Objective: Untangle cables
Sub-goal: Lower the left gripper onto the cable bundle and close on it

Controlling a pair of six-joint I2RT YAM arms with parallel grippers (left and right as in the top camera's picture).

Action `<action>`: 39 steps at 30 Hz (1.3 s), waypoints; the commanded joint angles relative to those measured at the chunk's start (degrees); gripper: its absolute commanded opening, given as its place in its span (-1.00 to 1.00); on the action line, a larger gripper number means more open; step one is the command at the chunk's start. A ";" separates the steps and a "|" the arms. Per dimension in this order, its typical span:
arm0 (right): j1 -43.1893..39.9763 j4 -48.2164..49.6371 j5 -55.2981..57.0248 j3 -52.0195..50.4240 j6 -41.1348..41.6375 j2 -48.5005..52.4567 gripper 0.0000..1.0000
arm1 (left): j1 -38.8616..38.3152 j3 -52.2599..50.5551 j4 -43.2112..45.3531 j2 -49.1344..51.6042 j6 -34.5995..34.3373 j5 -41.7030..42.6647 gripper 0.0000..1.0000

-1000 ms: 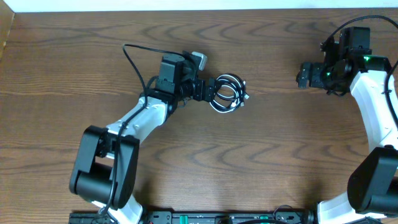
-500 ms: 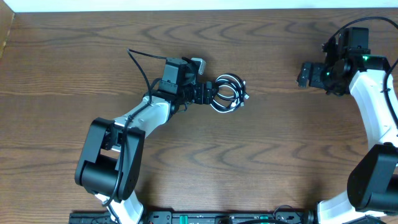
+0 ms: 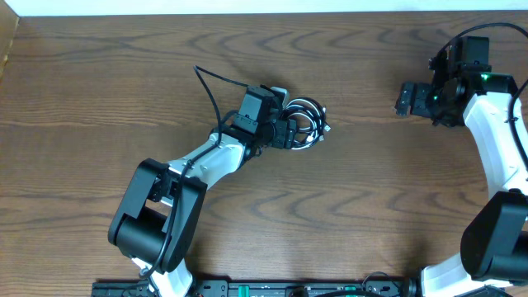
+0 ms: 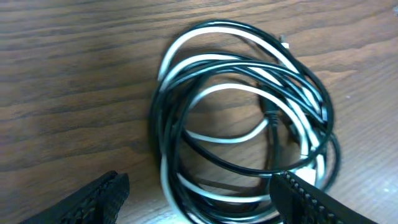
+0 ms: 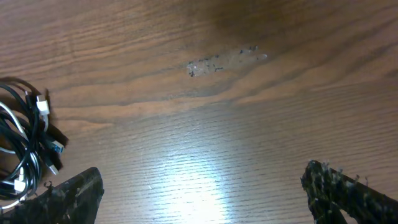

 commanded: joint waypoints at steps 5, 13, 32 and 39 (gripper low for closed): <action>-0.35 -0.17 0.61 0.96 0.85 0.48 0.98 | -0.07 1.36 -2.71 0.72 1.18 -8.26 0.53; -0.35 -0.17 0.46 0.96 0.85 0.48 0.99 | -0.17 1.36 -2.86 0.74 1.16 -8.22 0.45; -0.35 -0.11 -0.24 0.96 0.39 0.48 0.99 | -0.24 1.36 -0.33 3.74 1.14 -6.93 0.45; -0.35 0.11 -0.26 0.96 0.42 0.48 0.98 | -0.24 1.36 0.85 3.78 1.14 -6.93 0.43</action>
